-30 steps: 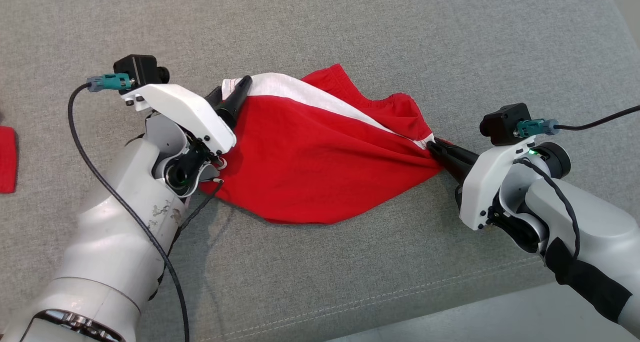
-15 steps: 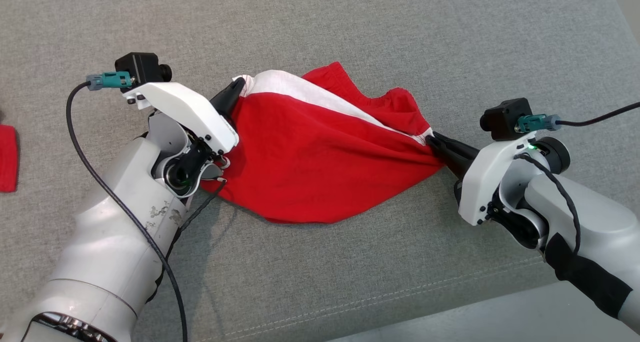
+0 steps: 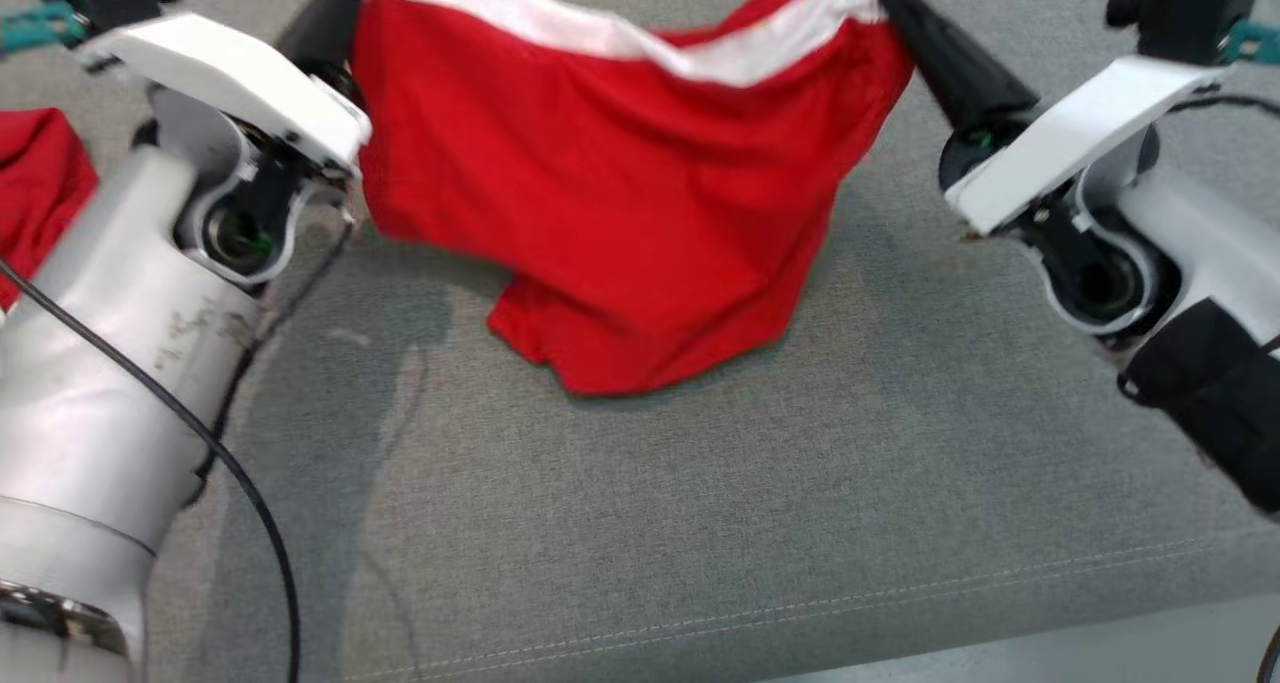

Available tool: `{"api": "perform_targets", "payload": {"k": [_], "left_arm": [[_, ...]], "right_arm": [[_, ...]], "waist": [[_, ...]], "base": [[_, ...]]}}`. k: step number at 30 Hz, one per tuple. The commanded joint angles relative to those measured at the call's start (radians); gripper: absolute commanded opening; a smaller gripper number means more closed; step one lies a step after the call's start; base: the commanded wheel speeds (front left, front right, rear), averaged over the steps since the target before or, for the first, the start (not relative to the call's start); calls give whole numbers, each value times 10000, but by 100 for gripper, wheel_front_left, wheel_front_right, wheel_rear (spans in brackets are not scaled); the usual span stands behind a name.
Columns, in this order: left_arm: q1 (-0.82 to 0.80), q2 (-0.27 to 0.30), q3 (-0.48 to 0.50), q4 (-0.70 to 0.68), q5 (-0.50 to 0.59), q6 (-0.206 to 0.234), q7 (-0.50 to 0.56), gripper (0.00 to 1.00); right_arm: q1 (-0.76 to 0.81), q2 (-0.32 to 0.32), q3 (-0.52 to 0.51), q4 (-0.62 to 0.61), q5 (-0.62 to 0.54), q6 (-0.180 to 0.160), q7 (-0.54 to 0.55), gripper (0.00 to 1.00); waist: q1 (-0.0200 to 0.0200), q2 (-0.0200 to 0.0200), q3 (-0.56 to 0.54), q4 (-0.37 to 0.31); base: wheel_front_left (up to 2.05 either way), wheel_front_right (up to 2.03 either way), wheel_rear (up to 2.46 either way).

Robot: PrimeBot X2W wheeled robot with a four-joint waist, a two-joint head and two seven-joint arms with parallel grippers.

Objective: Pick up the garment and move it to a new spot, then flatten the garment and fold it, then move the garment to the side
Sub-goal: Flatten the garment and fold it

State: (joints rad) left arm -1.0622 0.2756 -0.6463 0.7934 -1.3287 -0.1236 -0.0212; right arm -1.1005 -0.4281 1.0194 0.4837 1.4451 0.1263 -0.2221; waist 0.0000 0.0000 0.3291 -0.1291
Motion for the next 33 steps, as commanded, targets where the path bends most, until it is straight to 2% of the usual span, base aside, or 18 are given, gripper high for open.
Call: {"api": "perform_targets", "payload": {"k": [1,5,10,17,20,21,27,31,33], "left_arm": [[-795,682,353,-362,-101,-71,-34,0],[-1521,1197,453,-868,-122,-71,-177,0],[-1558,1305,497,-1391,-512,-71,-140,0],[760,1760,-302,-1551,-1056,-71,613,0],[1924,2129,-467,-1678,-1528,-71,1116,0],[2507,2480,-698,-1843,-1629,-71,1569,0],[3708,3670,-1247,-3122,-2246,-71,3566,0],[4225,4538,-1502,-4170,-2677,-47,4832,0],[4439,4947,-1486,-4846,-3059,103,5364,0]], "right_arm": [[-305,-288,-333,-223,148,44,-145,0],[-1176,-345,-965,-151,290,44,-258,0],[-1375,-316,-1003,84,487,44,-76,0],[500,-618,-259,-384,2074,44,2278,0],[1414,-1076,-148,-813,2814,44,3377,0],[1855,-1485,-110,-1035,3094,44,3994,0],[2999,-2600,342,-1754,4100,44,6399,0],[3516,-3293,696,-2344,4684,44,7535,0],[3640,-3632,884,-2678,4862,44,7881,0]], "waist": [[0,0,-223,291],[0,0,-567,727],[0,0,-948,1193],[0,0,-1526,1611],[0,0,-1797,1634],[0,0,-2014,1638],[0,0,-2878,1658],[0,0,-3359,1675],[0,0,-3456,1677]], "base": [[0,0,0],[0,0,0],[0,0,0],[0,0,0],[0,0,0],[0,0,0],[0,0,0],[0,0,0],[0,0,0]]}}
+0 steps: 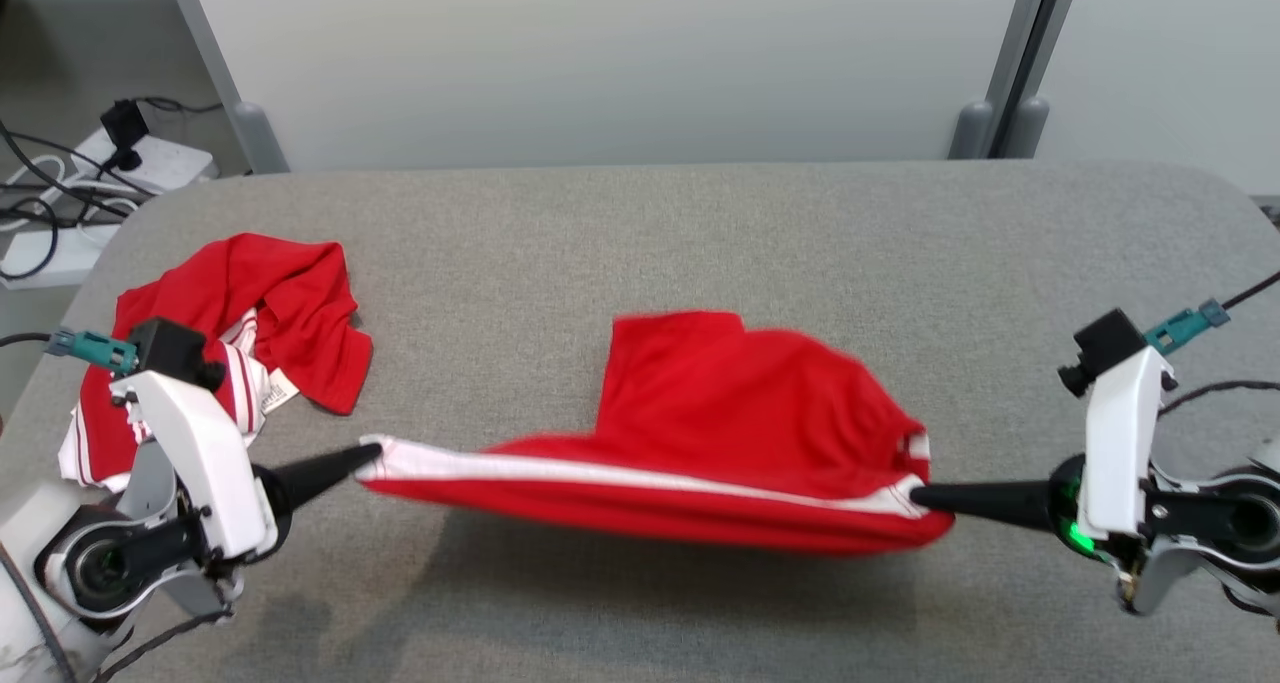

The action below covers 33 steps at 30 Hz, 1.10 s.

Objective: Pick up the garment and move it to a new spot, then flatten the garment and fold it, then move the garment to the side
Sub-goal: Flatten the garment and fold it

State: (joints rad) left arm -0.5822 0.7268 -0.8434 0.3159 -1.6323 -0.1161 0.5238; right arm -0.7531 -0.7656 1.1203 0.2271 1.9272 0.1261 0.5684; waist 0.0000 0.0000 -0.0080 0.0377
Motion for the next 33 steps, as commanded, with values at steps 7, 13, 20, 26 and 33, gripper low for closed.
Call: {"api": "perform_targets", "payload": {"k": [7,13,20,26,33], "left_arm": [[242,1660,544,-2398,-973,1217,1034,0],[64,1246,44,-2324,-787,1944,1541,0],[-3389,-558,2003,-287,726,1168,-1903,0],[-6451,-1501,3221,1543,2361,0,-5371,0],[-6391,-1923,2543,2292,2388,-139,-5350,0]], "right_arm": [[32,-1156,429,-966,236,46,48,0],[-1174,-271,843,190,-544,46,-902,0],[-5305,1741,-386,3282,-1989,46,-3763,0],[-8236,3026,-1312,5543,-2989,46,-6059,0],[-7823,3172,-942,6088,-2690,46,-4644,0]], "waist": [[0,0,485,34],[0,0,2456,41],[0,0,4696,65],[0,0,4702,91],[0,0,4703,70]], "base": [[0,0,0],[0,0,0],[0,0,0],[0,0,0],[0,0,0]]}}
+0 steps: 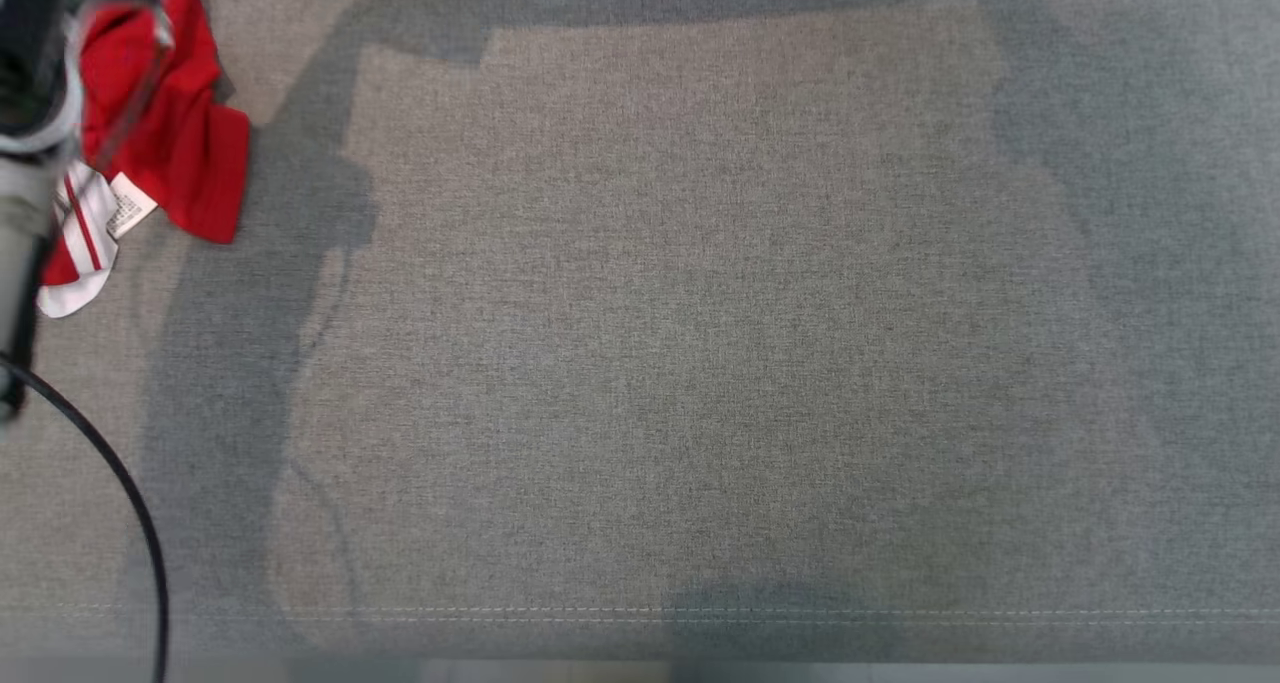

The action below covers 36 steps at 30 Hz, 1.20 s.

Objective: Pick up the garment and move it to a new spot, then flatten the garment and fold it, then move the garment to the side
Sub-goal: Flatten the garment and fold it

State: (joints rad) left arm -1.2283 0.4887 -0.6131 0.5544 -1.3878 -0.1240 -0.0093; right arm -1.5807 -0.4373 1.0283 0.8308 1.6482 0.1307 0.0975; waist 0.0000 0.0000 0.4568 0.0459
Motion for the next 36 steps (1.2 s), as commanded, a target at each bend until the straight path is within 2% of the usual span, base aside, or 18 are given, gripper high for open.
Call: {"api": "perform_targets", "payload": {"k": [1,7,12,17,21,28,36], "left_arm": [[280,449,145,-109,-105,-62,-85,0],[2322,470,-477,-840,-824,-65,-344,0],[4187,1027,-919,-1863,-963,-65,-1000,0],[5672,1384,-1278,-2546,-1100,-66,-1733,0],[6699,1264,-1450,-2664,-1376,-66,-2116,0],[7285,928,-1896,-2259,-1334,-66,-2248,0],[7756,560,-2068,-1874,-1422,-67,-2388,0]], "right_arm": [[696,-147,7,74,227,0,292,0],[2820,-737,-35,-671,1311,0,1638,0],[4732,-1829,-242,-2041,2057,0,2452,0],[6077,-2561,-408,-3189,2015,0,2080,0],[7168,-2829,-517,-3828,2066,0,1763,0],[8053,-2739,-470,-4024,1947,0,1502,0],[8840,-2299,-539,-4000,1738,0,1204,0]], "waist": [[0,0,123,-26],[0,0,152,-78],[0,0,-359,-31],[0,0,-1121,11],[0,0,-1801,147],[0,0,-2330,221],[0,0,-2803,188]], "base": [[0,0,0],[0,0,0],[0,0,0],[0,0,0],[0,0,0],[0,0,0],[0,0,0]]}}
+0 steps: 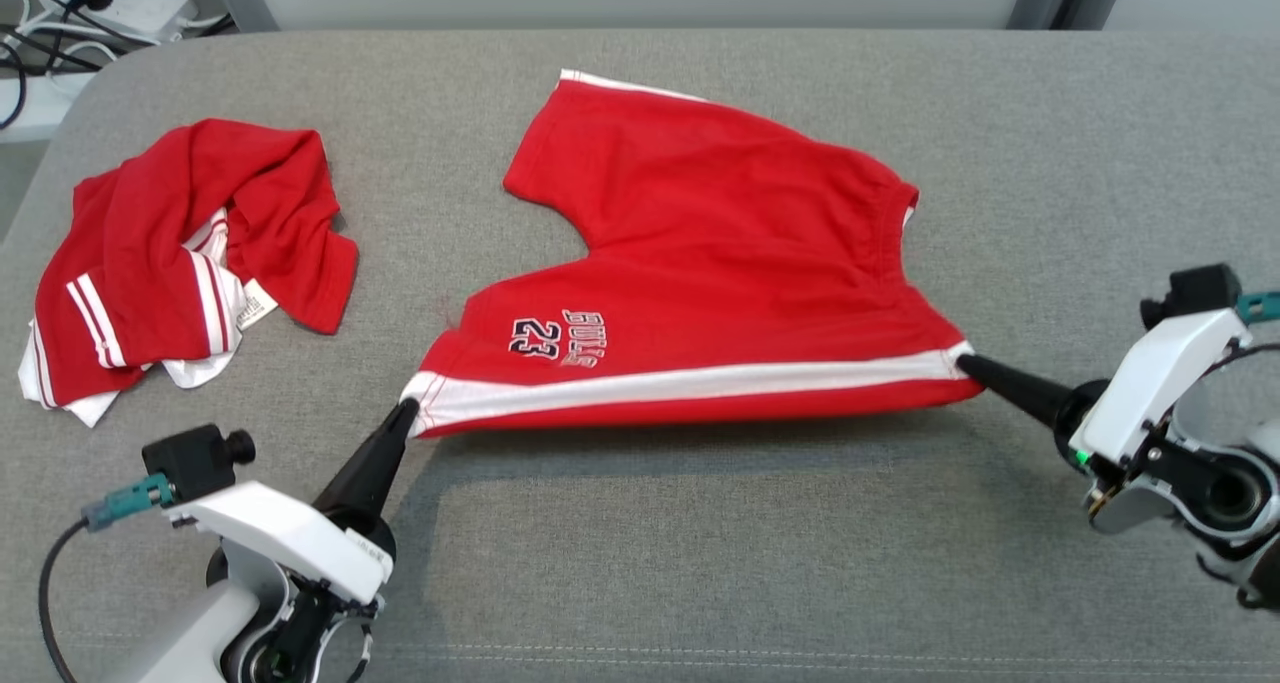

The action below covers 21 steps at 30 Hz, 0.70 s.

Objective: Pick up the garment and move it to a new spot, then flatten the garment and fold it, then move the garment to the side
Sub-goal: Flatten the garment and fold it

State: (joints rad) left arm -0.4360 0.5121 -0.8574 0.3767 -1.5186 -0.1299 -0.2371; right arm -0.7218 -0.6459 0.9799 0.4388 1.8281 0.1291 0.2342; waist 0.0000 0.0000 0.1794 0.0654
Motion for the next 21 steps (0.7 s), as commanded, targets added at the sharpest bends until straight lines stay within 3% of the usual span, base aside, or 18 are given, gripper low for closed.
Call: {"api": "perform_targets", "payload": {"k": [1,11,13,17,18,19,20,21], "left_arm": [[-115,304,337,-13,-99,-7,-118,0],[263,22,7,590,-133,-7,-160,0],[316,-56,-45,691,-157,-7,-166,0],[404,-153,-169,861,-167,-7,-172,0],[422,-166,-199,922,-155,-7,-174,0],[433,-175,-230,991,-129,-7,-177,4],[439,-182,-248,1096,-97,-7,-182,34],[422,-191,-263,1179,-15,-7,-191,96]], "right_arm": [[362,-147,-65,-69,-81,16,-193,0],[1252,187,-233,-47,-337,16,-168,0],[1373,244,-241,-17,-454,16,-173,15],[1585,363,-249,-16,-688,16,-203,16],[1638,395,-267,-17,-727,16,-220,23],[1678,413,-274,-5,-799,16,-251,40],[1699,421,-280,22,-914,16,-331,47],[1719,440,-303,26,-1008,16,-419,100]], "waist": [[0,0,-90,-17],[0,0,-609,-181],[0,0,-671,-206],[0,0,-742,-227],[0,0,-758,-224],[0,0,-771,-221],[0,0,-784,-217],[0,0,-790,-210]], "base": [[0,0,0],[0,0,0],[0,0,0],[0,0,0],[0,0,0],[0,0,0],[0,0,0],[0,0,0]]}}
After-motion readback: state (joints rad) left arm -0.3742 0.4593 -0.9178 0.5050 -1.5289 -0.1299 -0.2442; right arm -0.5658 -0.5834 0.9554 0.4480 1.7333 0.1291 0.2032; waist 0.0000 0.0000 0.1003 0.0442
